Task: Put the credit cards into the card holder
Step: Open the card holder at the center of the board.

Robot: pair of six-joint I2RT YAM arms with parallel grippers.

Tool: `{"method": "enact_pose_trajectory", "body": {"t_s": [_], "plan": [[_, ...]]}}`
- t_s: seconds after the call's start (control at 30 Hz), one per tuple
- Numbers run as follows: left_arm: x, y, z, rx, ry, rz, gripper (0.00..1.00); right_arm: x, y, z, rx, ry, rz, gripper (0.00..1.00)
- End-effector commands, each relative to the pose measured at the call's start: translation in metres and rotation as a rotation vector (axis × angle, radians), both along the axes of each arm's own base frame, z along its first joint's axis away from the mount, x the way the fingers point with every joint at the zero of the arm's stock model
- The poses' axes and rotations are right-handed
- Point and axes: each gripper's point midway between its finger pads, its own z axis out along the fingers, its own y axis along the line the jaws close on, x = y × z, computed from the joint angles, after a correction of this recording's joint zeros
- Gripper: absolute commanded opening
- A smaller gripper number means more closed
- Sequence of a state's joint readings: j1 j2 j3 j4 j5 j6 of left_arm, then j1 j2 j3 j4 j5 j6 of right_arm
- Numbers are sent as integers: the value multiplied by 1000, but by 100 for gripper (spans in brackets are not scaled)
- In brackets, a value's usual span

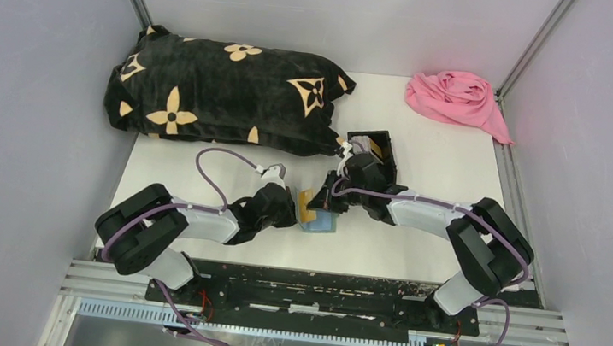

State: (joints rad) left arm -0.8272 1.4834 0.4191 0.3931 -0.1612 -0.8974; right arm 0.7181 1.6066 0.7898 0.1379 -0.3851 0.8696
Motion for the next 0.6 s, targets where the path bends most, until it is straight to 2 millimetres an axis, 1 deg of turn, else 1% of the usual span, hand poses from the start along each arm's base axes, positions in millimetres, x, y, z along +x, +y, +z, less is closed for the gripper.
{"method": "enact_pose_trajectory", "body": {"t_s": [0.0, 0.13, 0.33, 0.47, 0.57], "plan": [[-38, 29, -50, 180, 146, -76, 3, 8, 16, 14, 28, -52, 18, 1], [-39, 26, -53, 172, 151, -87, 3, 6, 19, 7, 8, -49, 28, 1], [-45, 31, -61, 196, 175, -93, 3, 1, 27, -2, -22, -57, 55, 1], [-46, 46, -57, 243, 178, -52, 3, -3, 32, -11, -66, -66, 75, 1], [-48, 62, -50, 294, 180, -6, 3, -5, 32, -19, -108, -77, 80, 1]]}}
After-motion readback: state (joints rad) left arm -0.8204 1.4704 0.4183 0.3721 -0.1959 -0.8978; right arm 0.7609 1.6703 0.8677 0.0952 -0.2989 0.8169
